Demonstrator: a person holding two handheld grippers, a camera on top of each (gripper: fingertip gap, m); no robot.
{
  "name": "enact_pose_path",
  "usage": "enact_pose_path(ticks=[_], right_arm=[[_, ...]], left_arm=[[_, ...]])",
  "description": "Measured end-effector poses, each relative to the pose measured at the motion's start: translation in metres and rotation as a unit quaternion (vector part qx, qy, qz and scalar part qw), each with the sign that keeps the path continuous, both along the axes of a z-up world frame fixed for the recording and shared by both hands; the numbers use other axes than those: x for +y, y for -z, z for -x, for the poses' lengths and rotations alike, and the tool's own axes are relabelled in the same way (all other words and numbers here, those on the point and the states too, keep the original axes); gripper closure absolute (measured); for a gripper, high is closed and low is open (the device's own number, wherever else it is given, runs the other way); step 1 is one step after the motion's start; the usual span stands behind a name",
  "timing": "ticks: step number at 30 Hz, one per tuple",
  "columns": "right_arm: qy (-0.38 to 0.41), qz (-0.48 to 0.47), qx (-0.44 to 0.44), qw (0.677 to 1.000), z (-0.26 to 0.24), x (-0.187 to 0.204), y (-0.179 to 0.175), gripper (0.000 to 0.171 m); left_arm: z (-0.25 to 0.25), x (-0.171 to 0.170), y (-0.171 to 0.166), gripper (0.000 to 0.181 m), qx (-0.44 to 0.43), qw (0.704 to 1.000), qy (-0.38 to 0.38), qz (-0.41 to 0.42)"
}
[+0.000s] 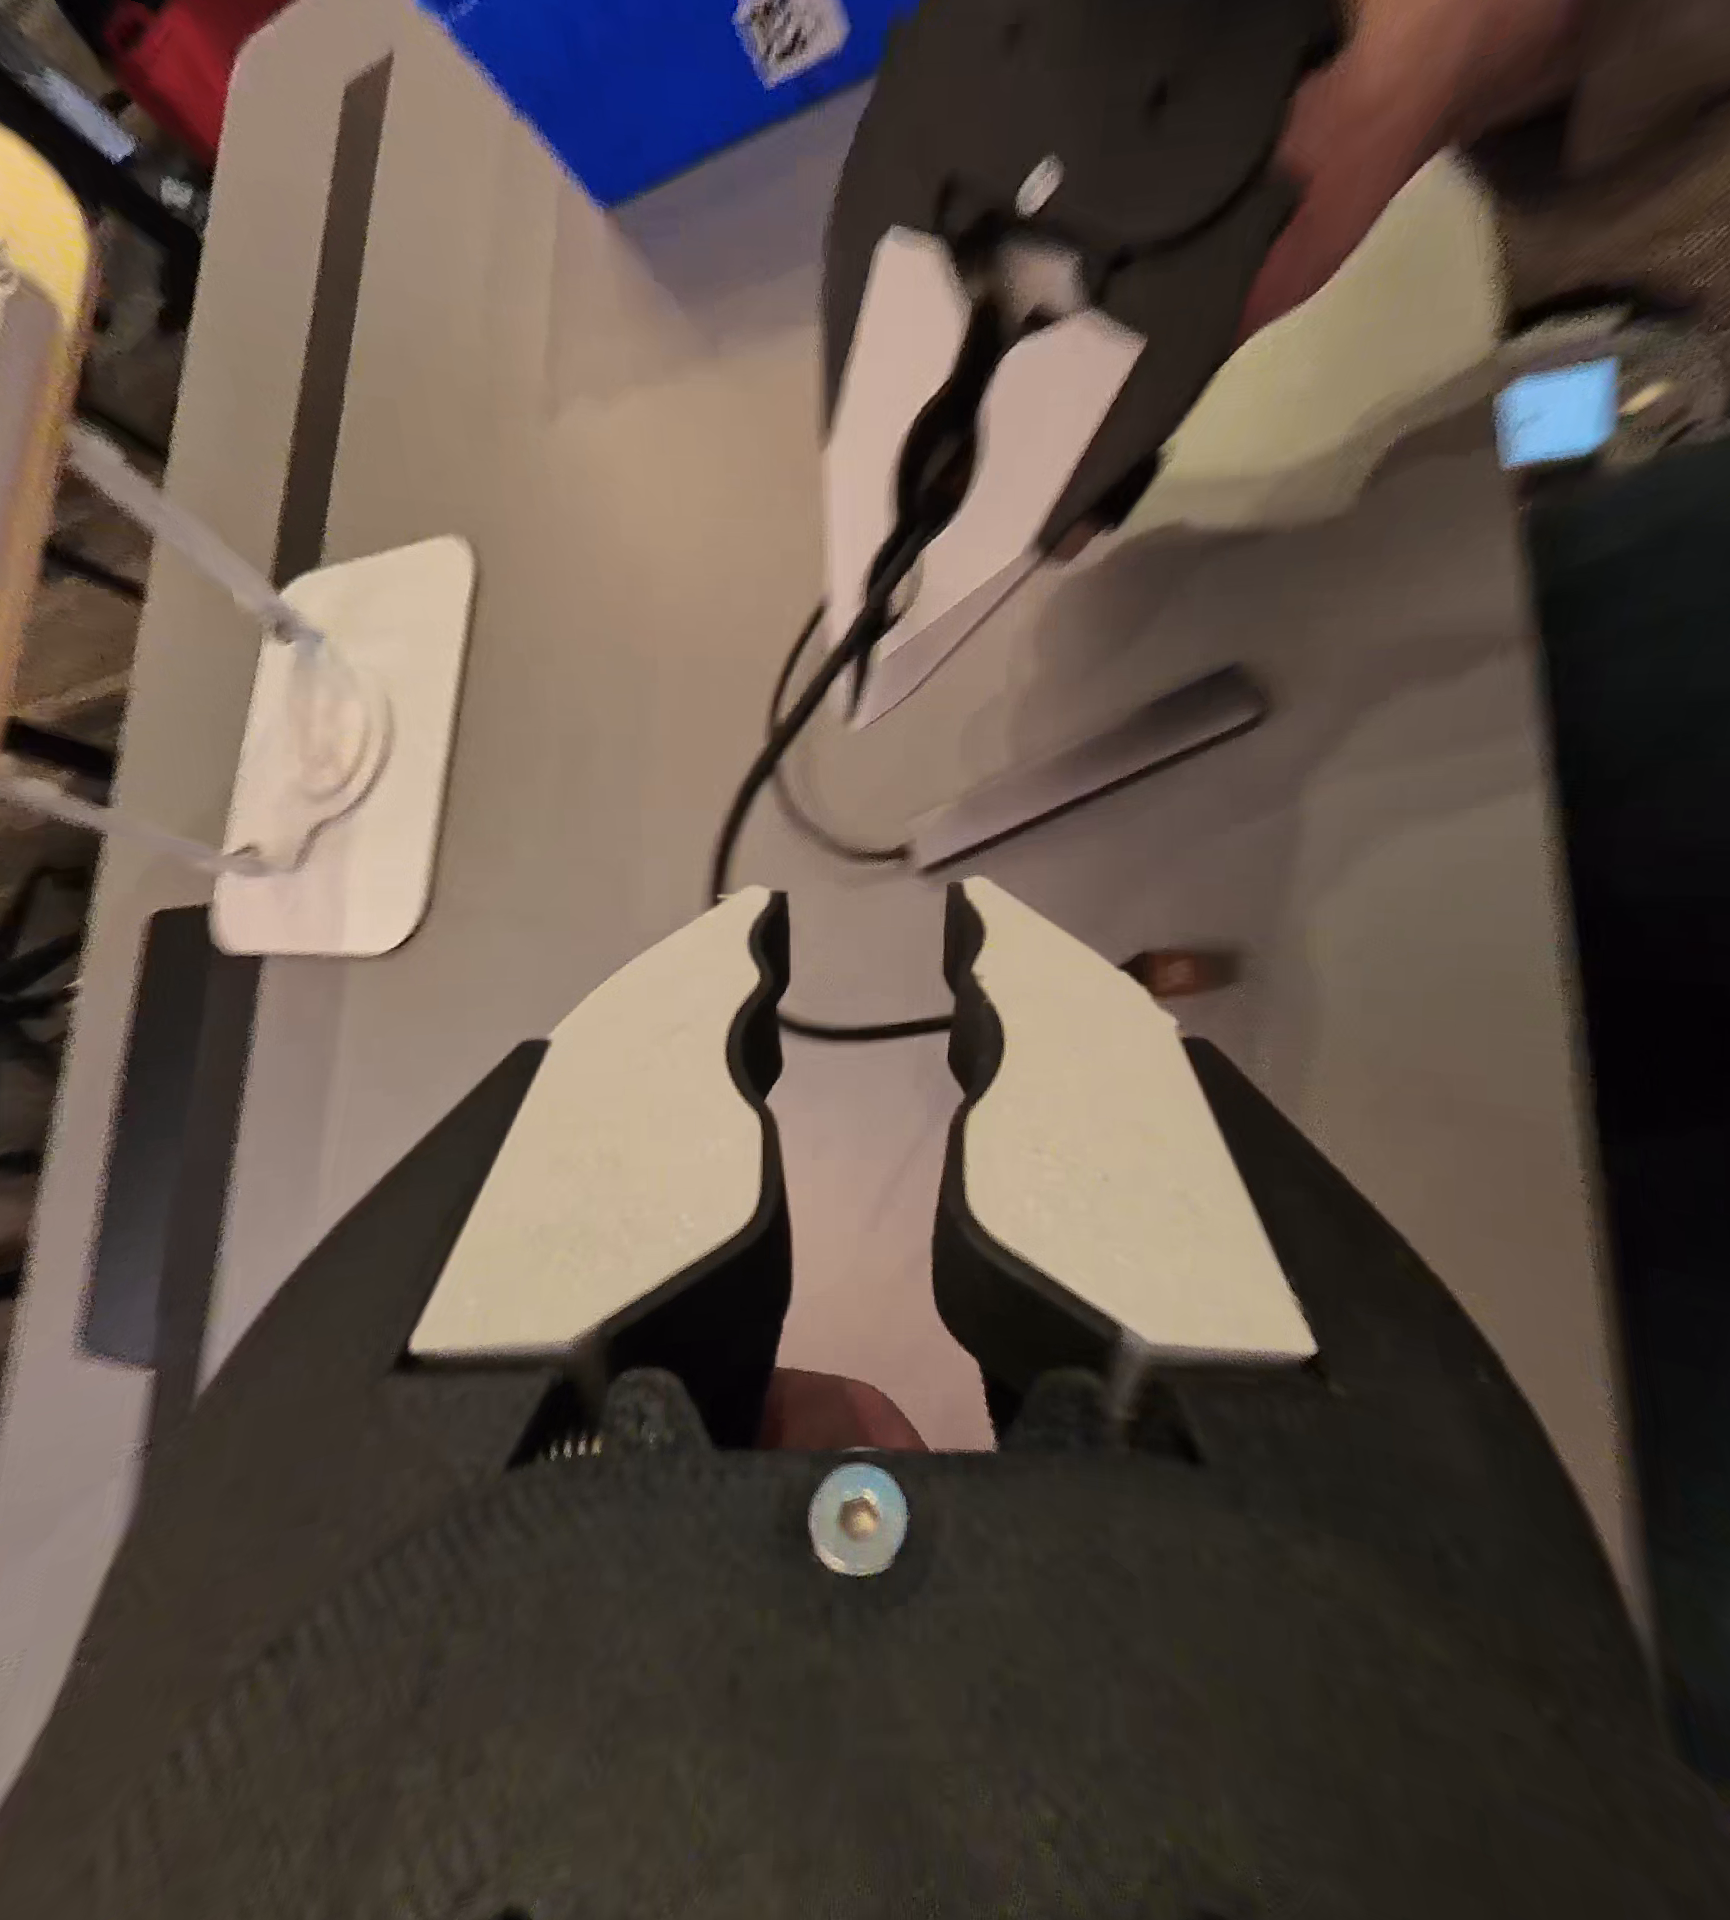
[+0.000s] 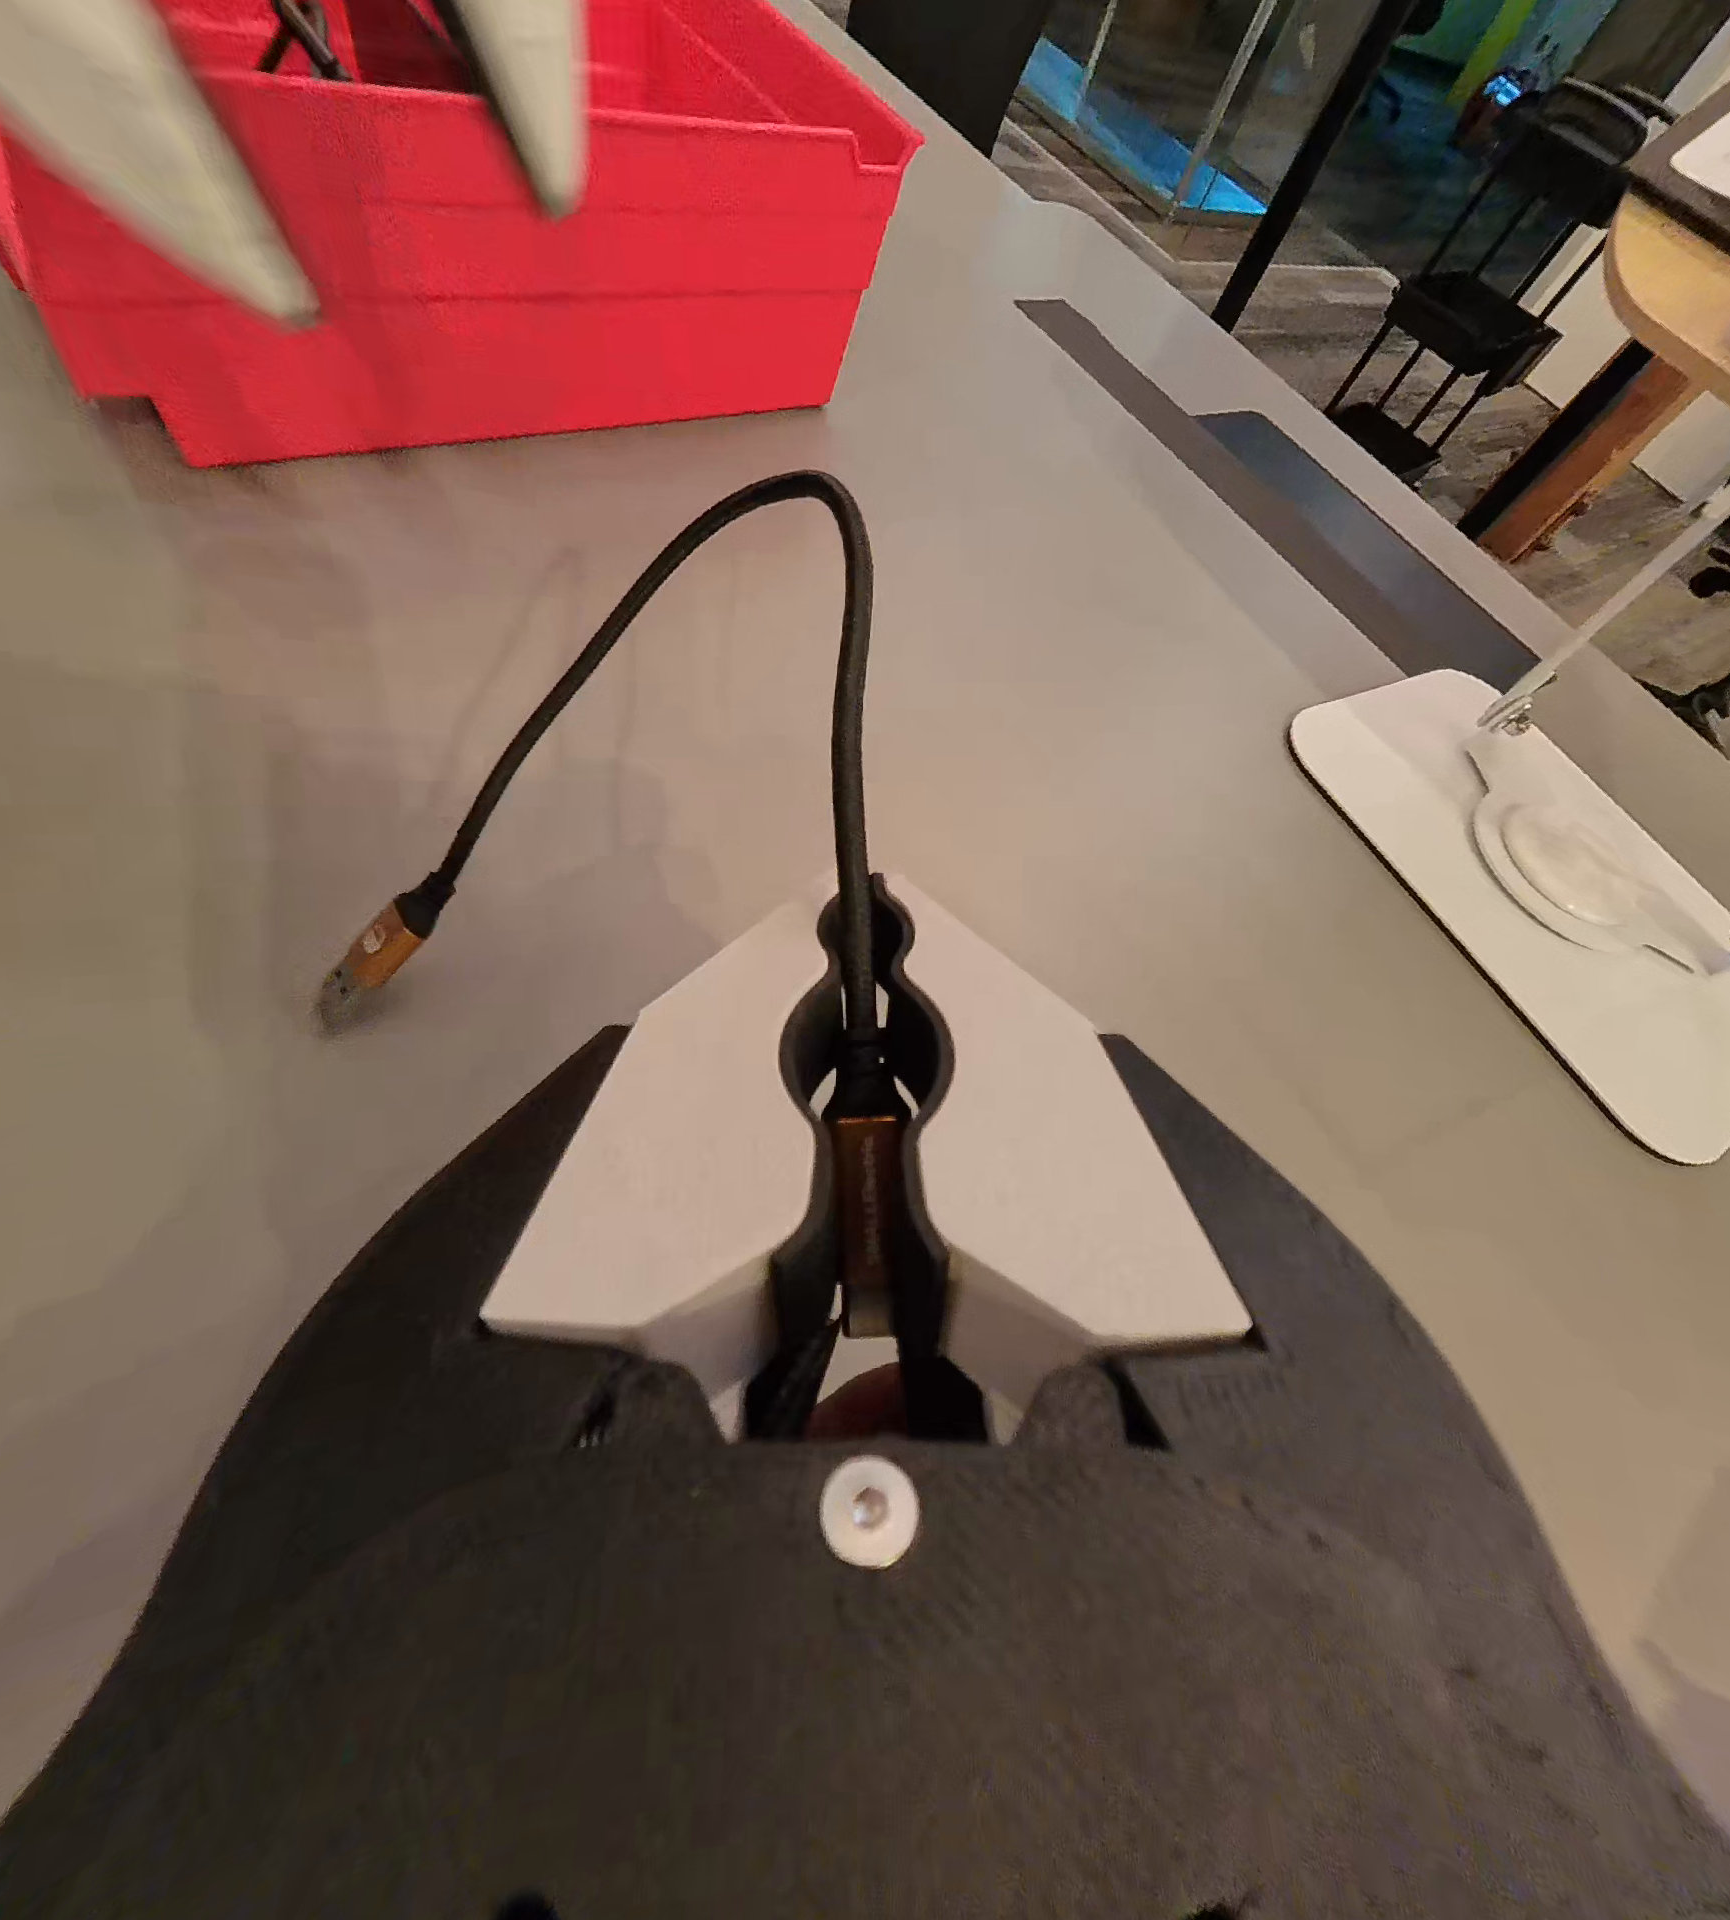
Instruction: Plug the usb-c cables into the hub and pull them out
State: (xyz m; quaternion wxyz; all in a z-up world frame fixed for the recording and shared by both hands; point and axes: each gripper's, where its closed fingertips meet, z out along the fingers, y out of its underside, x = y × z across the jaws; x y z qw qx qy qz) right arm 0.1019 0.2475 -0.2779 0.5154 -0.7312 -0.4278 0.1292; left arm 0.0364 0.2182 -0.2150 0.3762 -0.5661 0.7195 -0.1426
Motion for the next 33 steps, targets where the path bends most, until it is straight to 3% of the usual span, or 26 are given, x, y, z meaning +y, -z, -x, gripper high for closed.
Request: enact_pose_path(ticks=[4,7,10,13,16,21,24,29,33], right_arm=[[-0.009,0.0,0.014,1.0,0.001,-0.001,-0.007,0.171],[-0.018,-0.002,0.017,1.0,0.001,-0.004,-0.012,0.171],[-0.028,0.002,0.025,0.999,0.0,-0.008,-0.015,0.171],[-0.032,0.008,0.029,0.999,-0.003,-0.01,-0.017,0.171],[-0.04,0.025,0.038,0.998,-0.007,-0.013,-0.017,0.171],[-0.07,0.064,0.064,0.993,-0.006,-0.021,-0.013,0.171],[-0.093,0.083,0.076,0.989,-0.003,-0.028,-0.013,0.171],[-0.117,0.103,0.08,0.984,-0.001,-0.037,-0.01,0.171],[-0.102,0.089,0.085,0.987,-0.003,-0.032,-0.013,0.171]], left_arm=[[-0.022,-0.048,0.014,0.147,-0.029,0.998,0.01,0.059],[-0.044,-0.058,0.04,0.125,-0.049,0.992,-0.037,0.107],[-0.068,-0.053,0.054,0.116,-0.093,0.976,-0.091,0.174],[-0.086,-0.035,0.042,0.107,-0.203,0.935,-0.143,0.252],[-0.088,-0.011,0.034,0.105,-0.288,0.903,-0.19,0.254],[-0.087,0.003,0.011,0.103,-0.402,0.852,-0.192,0.277],[-0.089,0.009,0.002,0.114,-0.448,0.822,-0.183,0.3],[-0.091,0.008,-0.006,0.17,-0.487,0.794,-0.159,0.328],[-0.095,0.004,-0.009,0.178,-0.486,0.797,-0.155,0.325]])
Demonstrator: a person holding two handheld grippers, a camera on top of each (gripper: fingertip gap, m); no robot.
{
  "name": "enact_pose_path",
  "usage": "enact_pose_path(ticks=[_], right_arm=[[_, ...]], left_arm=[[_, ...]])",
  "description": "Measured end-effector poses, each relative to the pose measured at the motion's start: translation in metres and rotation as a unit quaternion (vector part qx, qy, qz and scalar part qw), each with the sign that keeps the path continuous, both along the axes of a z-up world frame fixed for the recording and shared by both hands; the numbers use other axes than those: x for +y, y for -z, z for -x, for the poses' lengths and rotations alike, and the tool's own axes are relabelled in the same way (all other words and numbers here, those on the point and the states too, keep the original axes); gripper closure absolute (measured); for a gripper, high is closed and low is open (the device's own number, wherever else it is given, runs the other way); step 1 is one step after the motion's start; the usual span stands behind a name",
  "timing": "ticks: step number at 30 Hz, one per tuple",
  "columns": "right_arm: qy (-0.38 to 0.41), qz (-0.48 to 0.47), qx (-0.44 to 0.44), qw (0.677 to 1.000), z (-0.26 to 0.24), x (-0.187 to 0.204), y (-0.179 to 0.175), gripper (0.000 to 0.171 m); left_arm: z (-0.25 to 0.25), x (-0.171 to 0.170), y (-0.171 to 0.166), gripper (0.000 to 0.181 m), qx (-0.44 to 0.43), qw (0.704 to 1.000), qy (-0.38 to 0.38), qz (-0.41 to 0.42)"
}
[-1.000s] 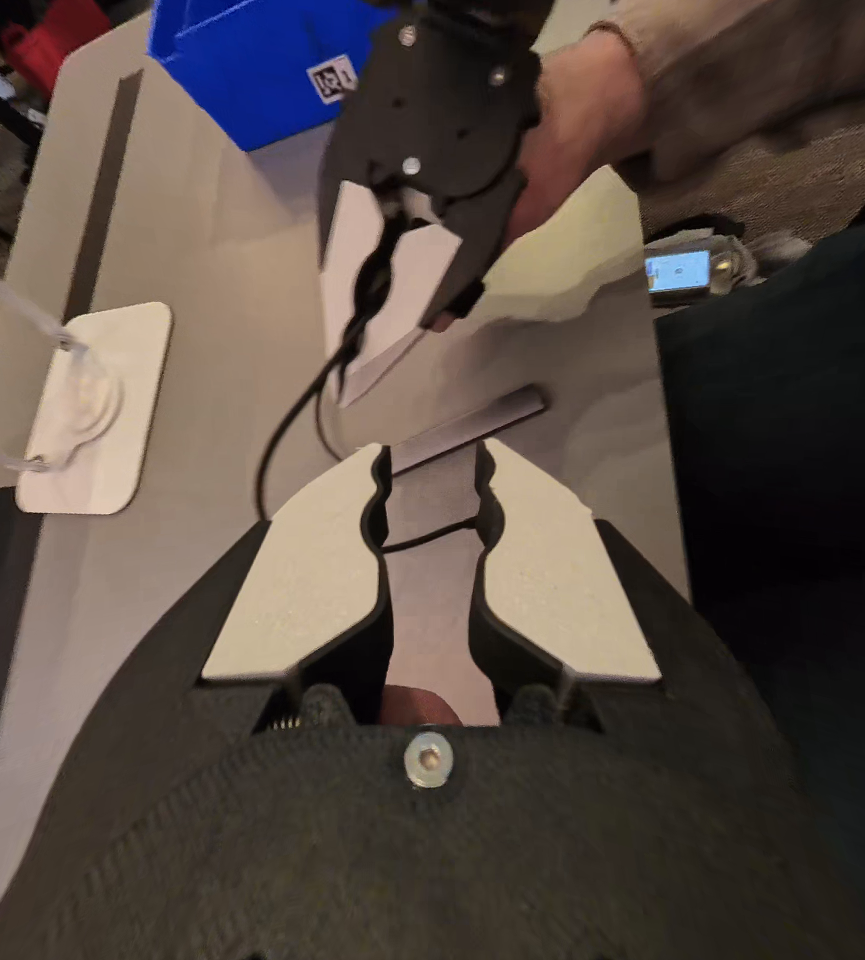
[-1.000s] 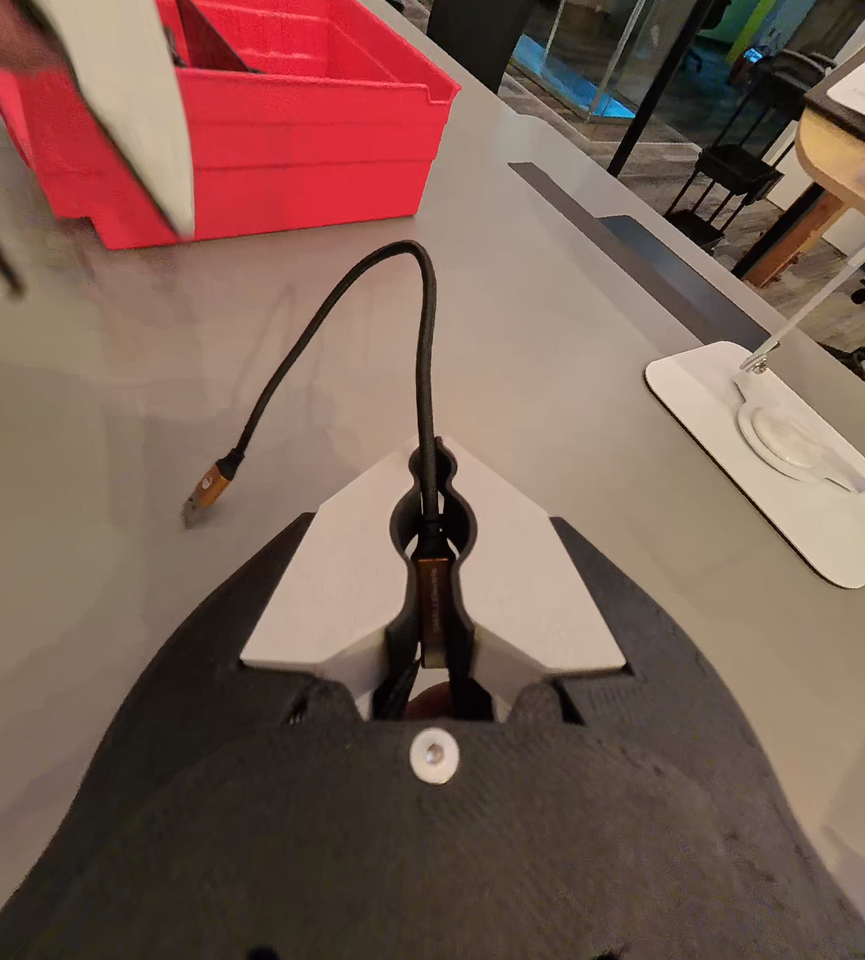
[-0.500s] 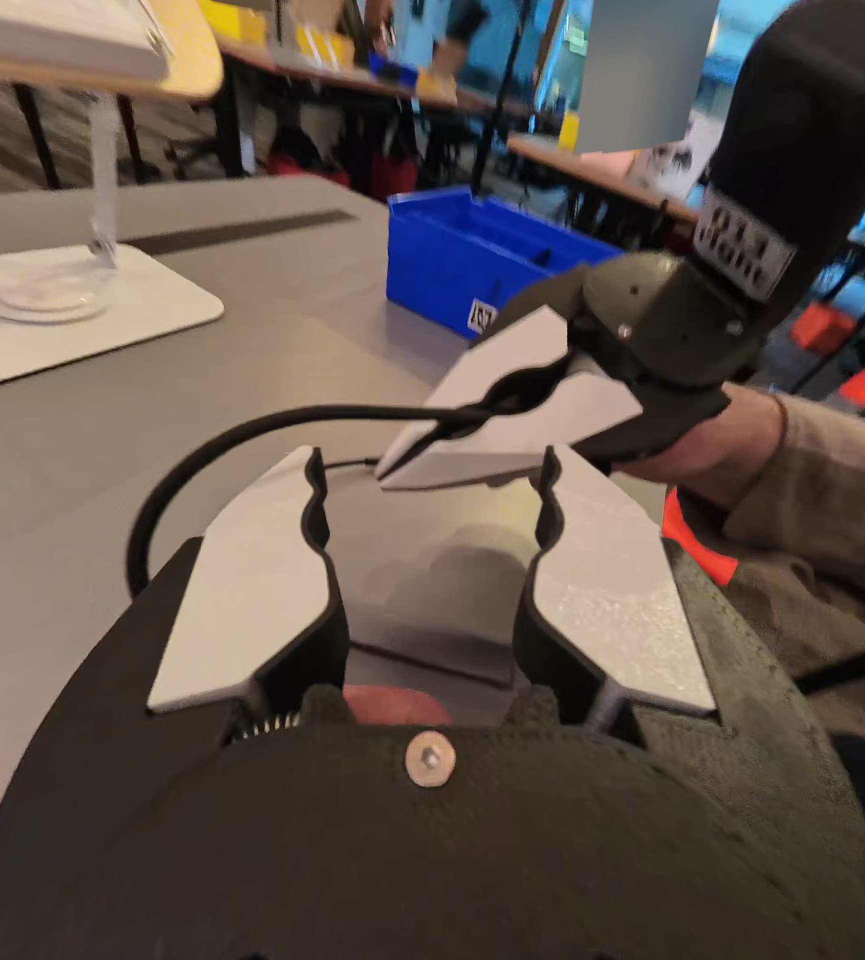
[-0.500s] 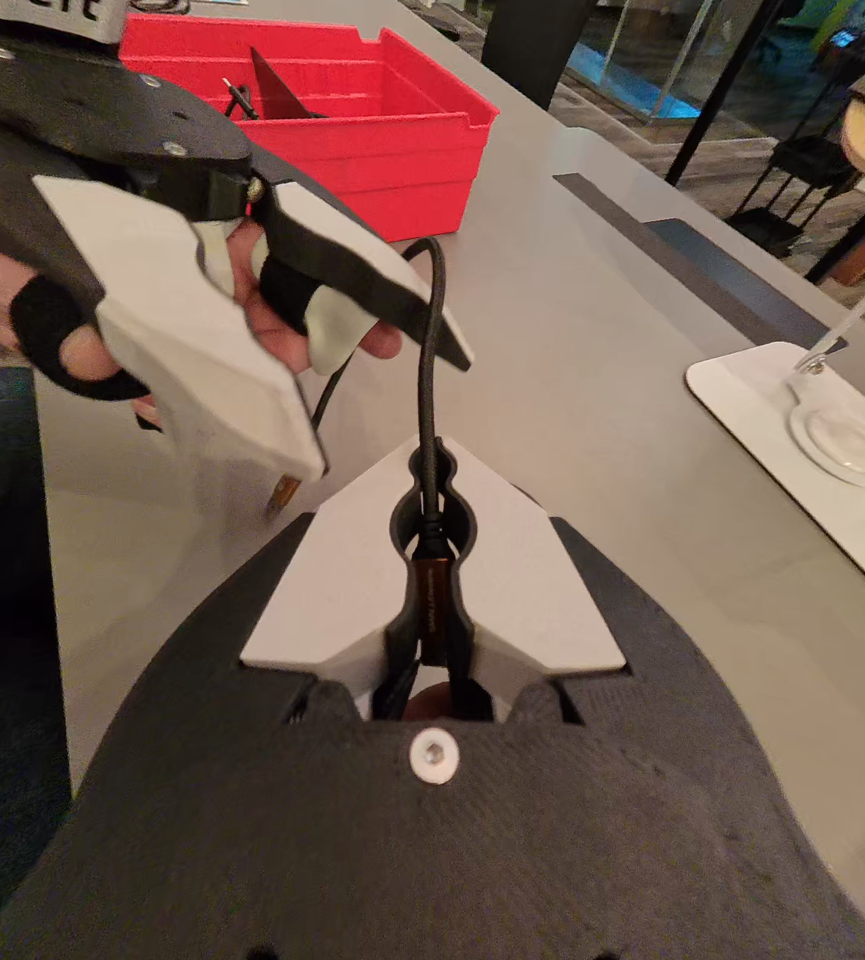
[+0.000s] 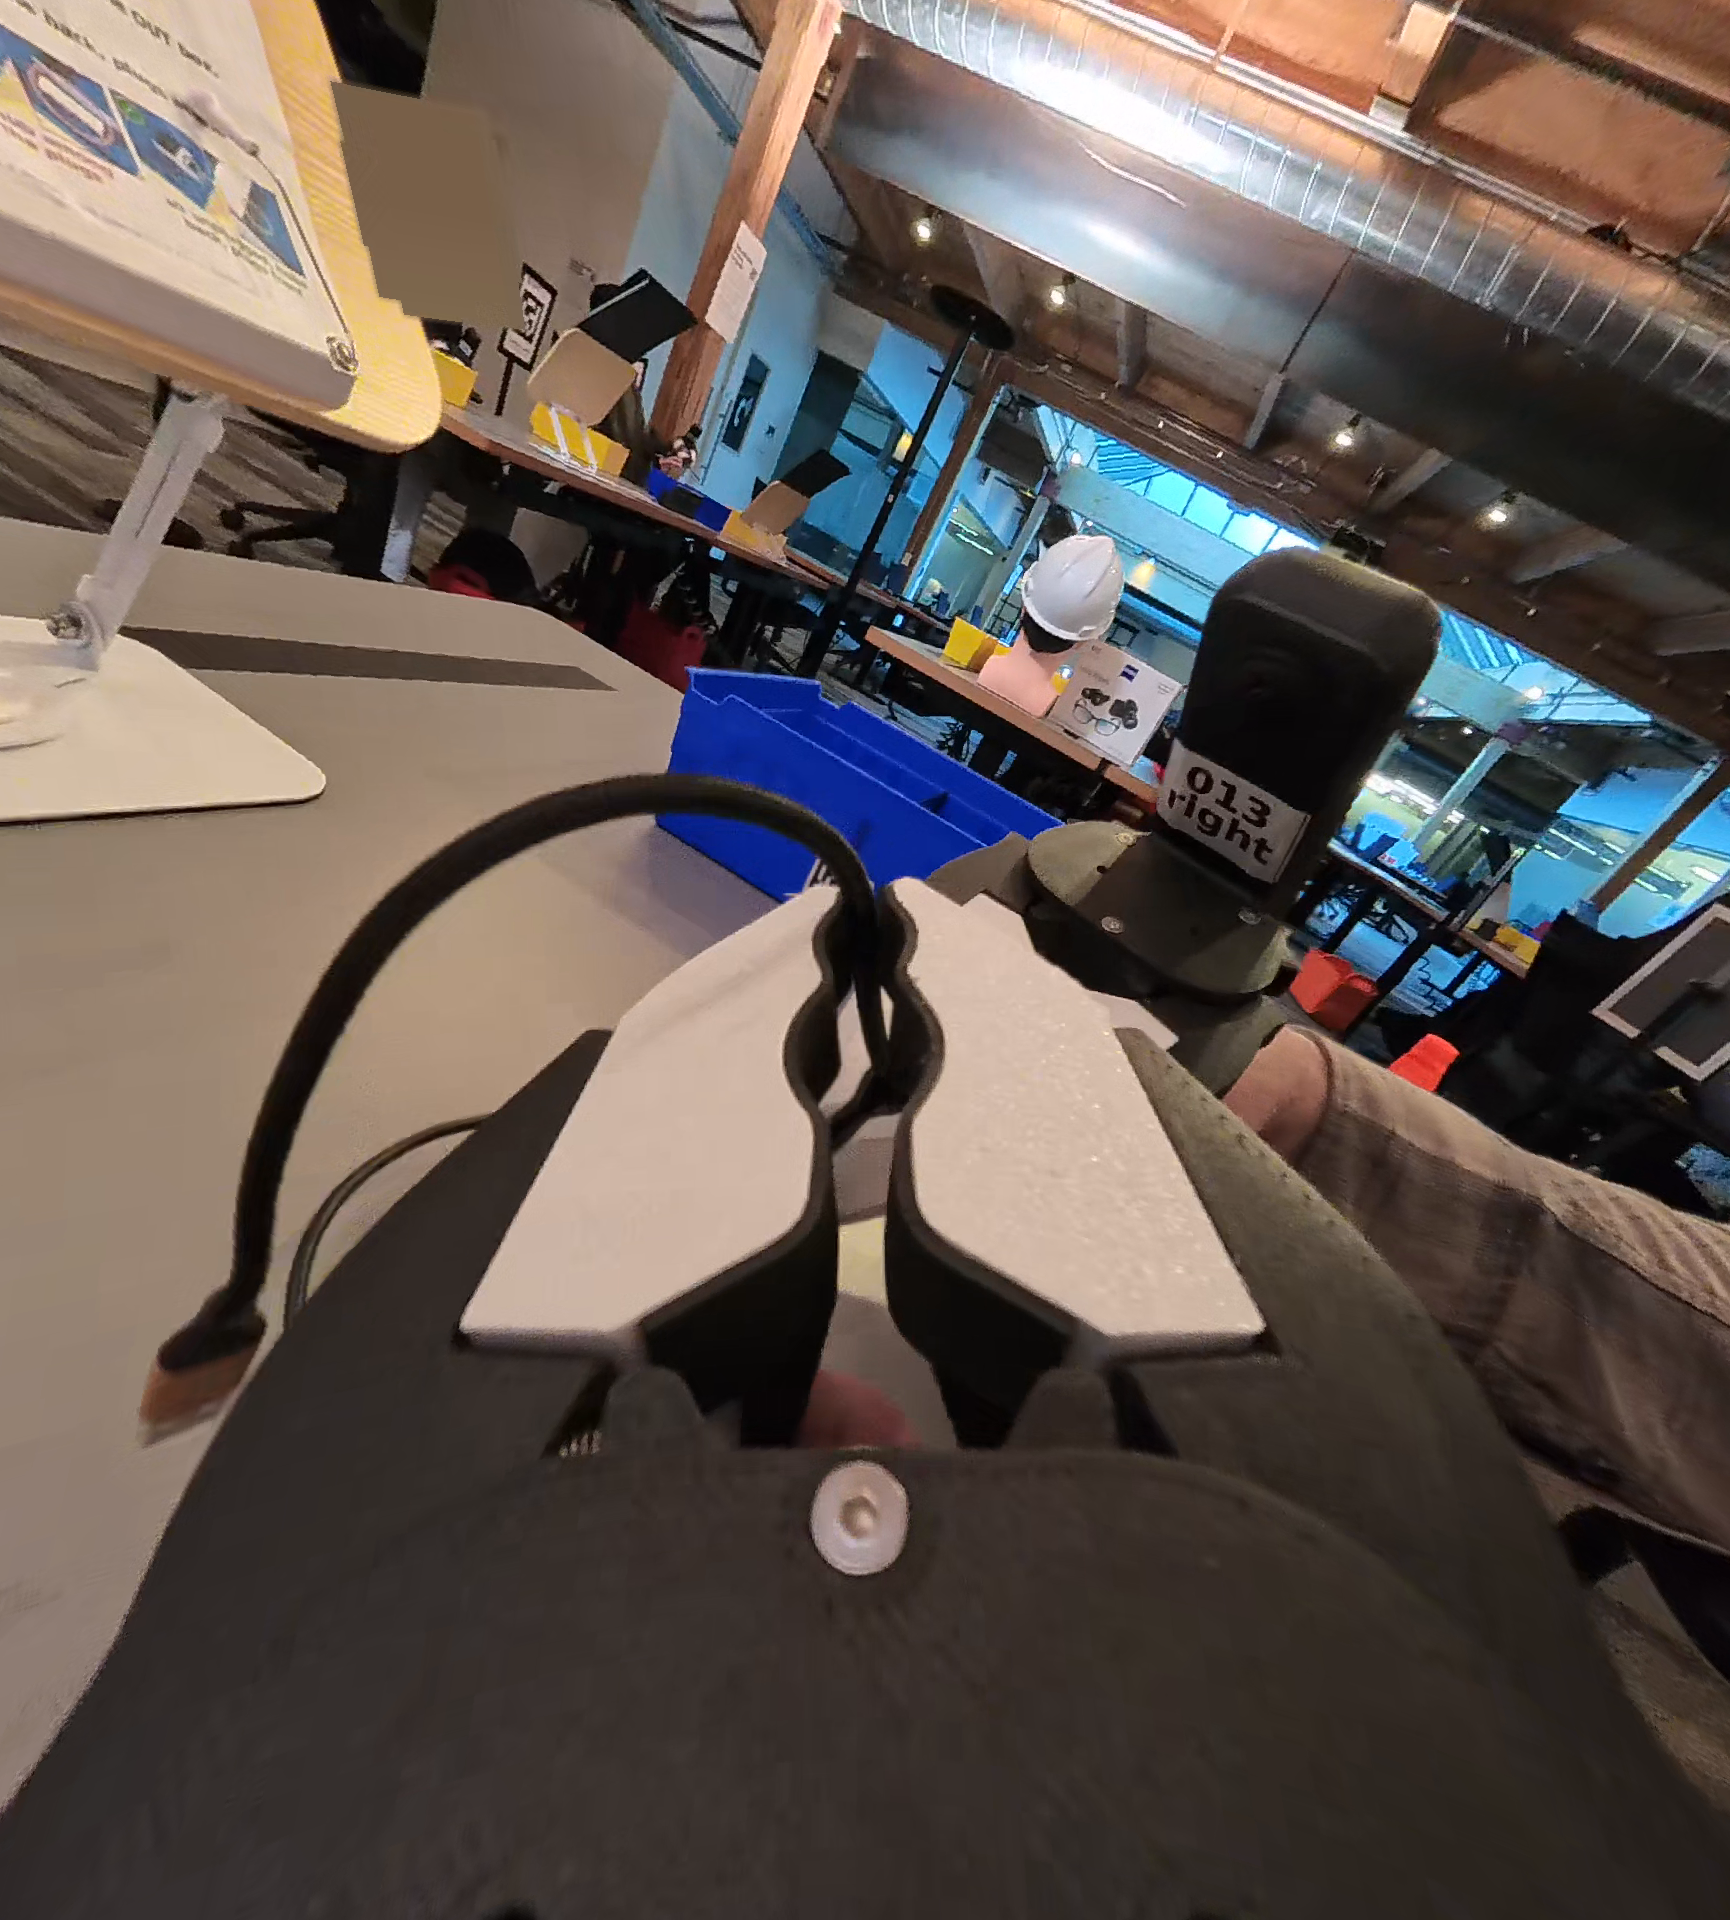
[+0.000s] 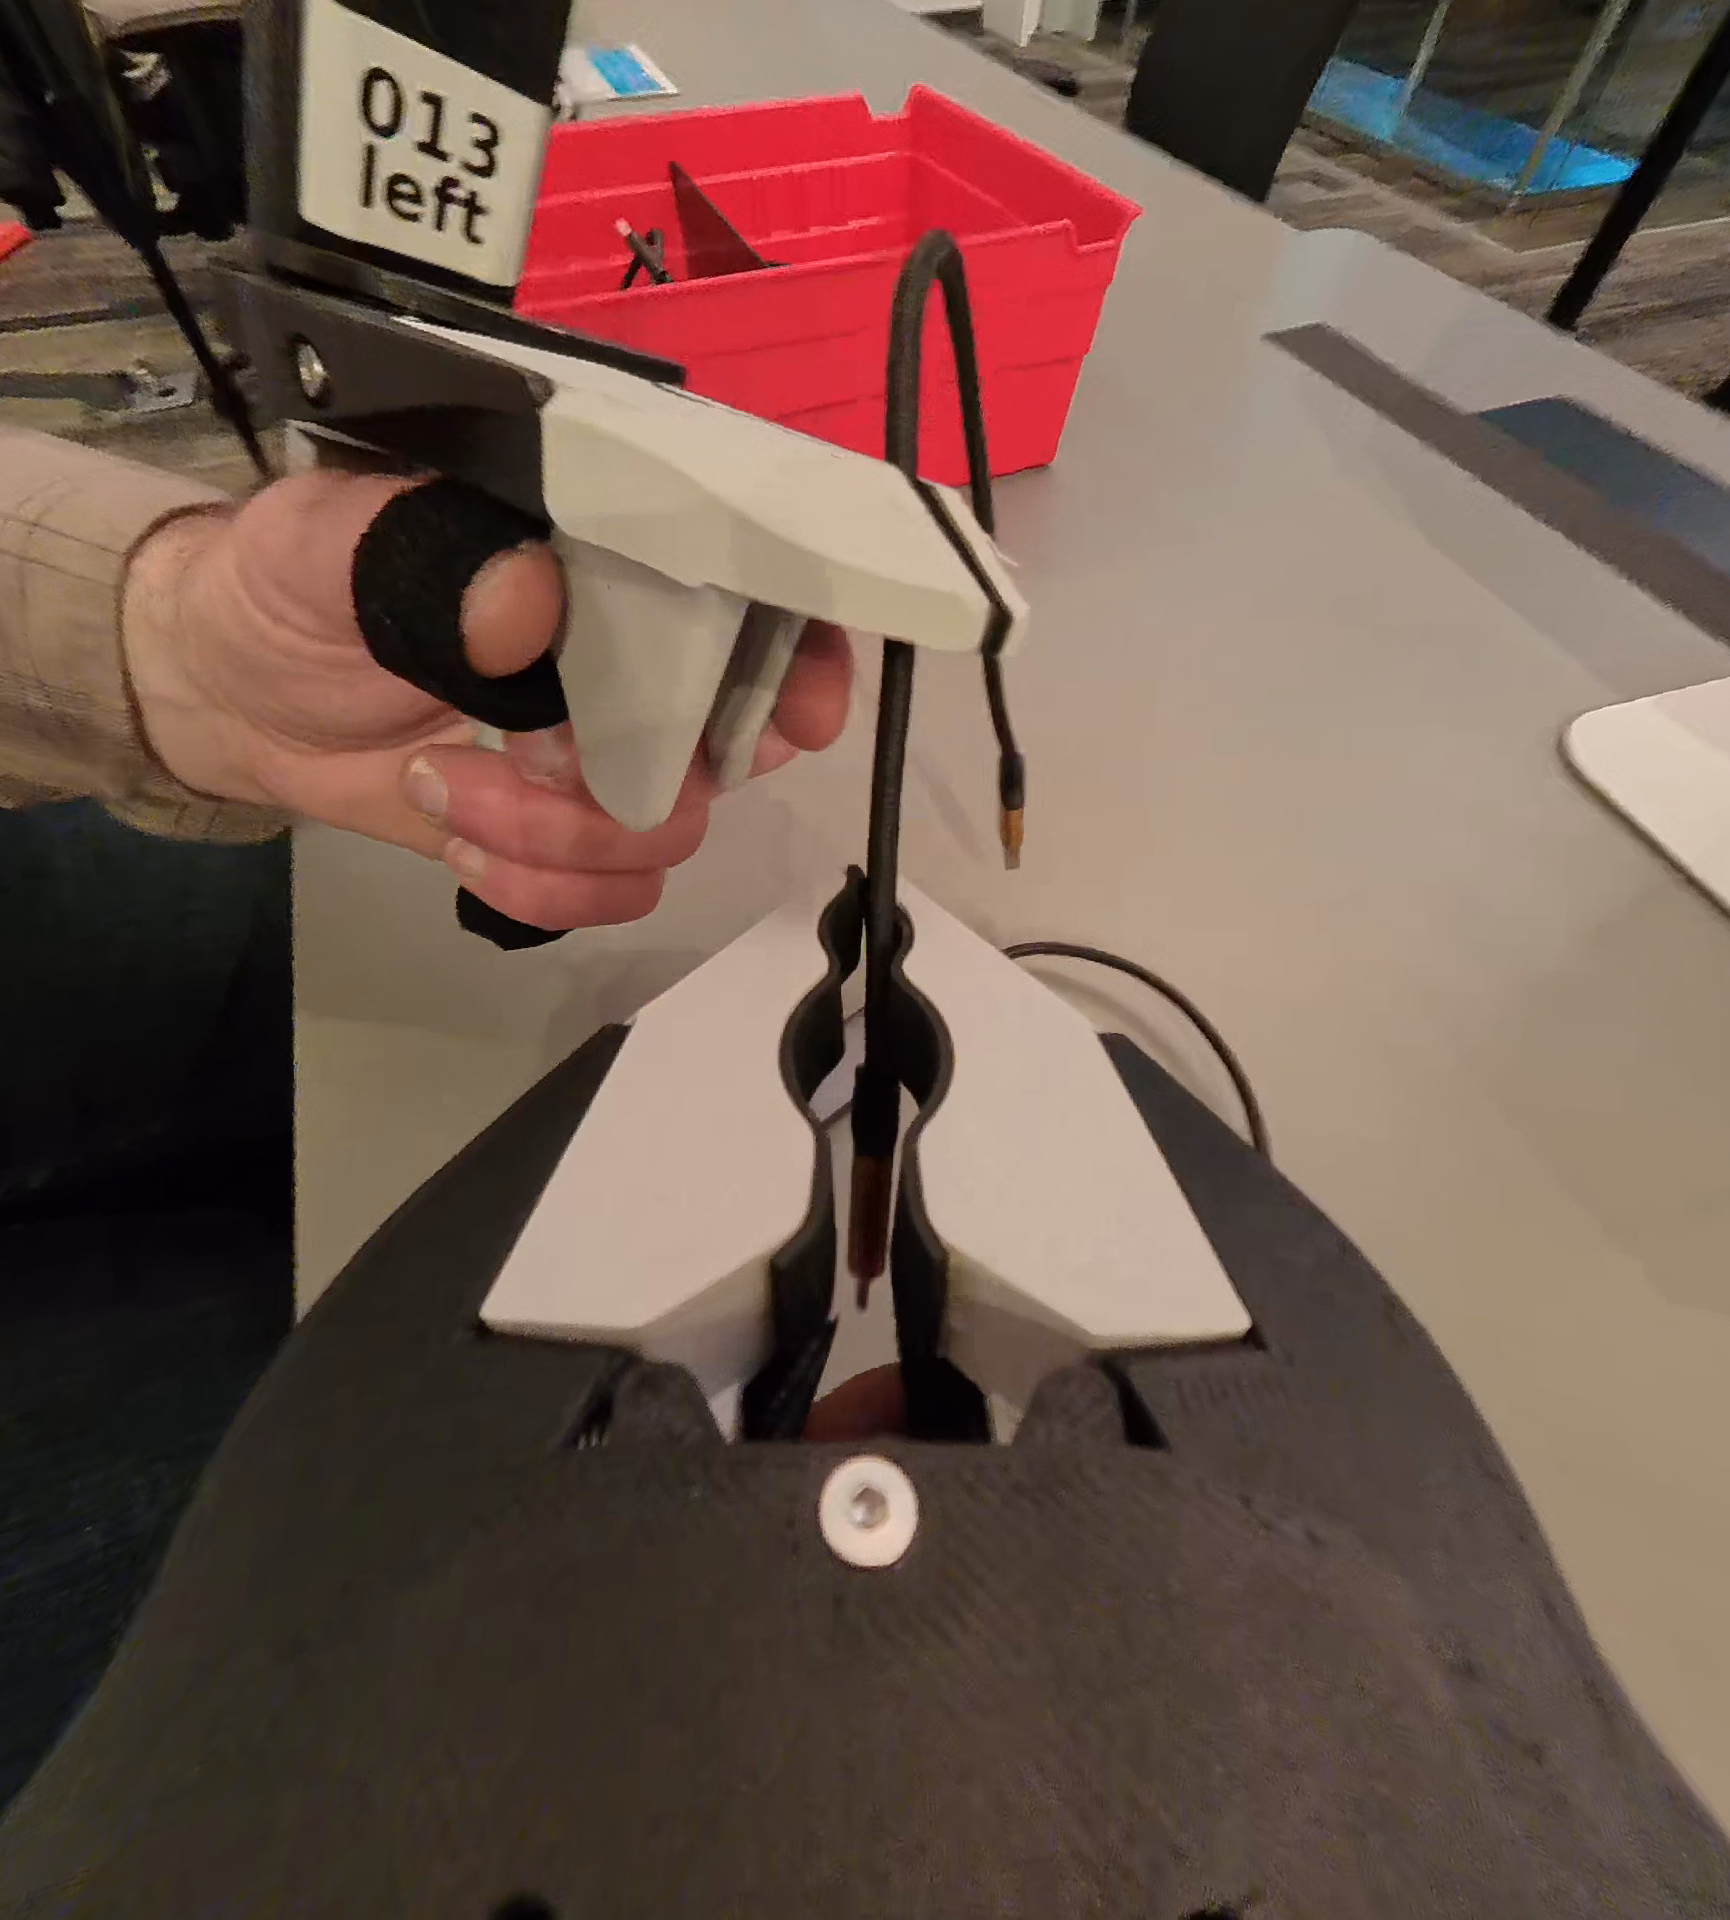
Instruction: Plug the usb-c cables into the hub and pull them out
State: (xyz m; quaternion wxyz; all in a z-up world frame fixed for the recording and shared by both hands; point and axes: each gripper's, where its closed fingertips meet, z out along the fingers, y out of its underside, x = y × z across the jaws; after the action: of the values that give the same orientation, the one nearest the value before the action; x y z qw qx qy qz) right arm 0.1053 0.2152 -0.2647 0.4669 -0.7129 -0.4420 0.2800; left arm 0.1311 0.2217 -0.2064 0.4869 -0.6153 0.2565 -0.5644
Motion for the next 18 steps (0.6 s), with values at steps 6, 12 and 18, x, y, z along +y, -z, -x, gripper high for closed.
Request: enact_pose_path(ticks=[6,12,18], right_arm=[[0.054,-0.074,-0.038,0.995,-0.015,0.011,-0.013,0.135],[0.095,-0.167,-0.076,0.978,-0.026,0.016,-0.027,0.15],[0.143,-0.251,-0.15,0.946,-0.031,0.027,-0.033,0.149]], left_arm=[[0.021,0.018,-0.025,0.178,-0.035,0.997,-0.065,0.004],[0.035,0.03,-0.04,0.178,-0.051,0.992,-0.118,0.002],[0.037,0.028,-0.045,0.178,-0.058,0.989,-0.135,0.014]])
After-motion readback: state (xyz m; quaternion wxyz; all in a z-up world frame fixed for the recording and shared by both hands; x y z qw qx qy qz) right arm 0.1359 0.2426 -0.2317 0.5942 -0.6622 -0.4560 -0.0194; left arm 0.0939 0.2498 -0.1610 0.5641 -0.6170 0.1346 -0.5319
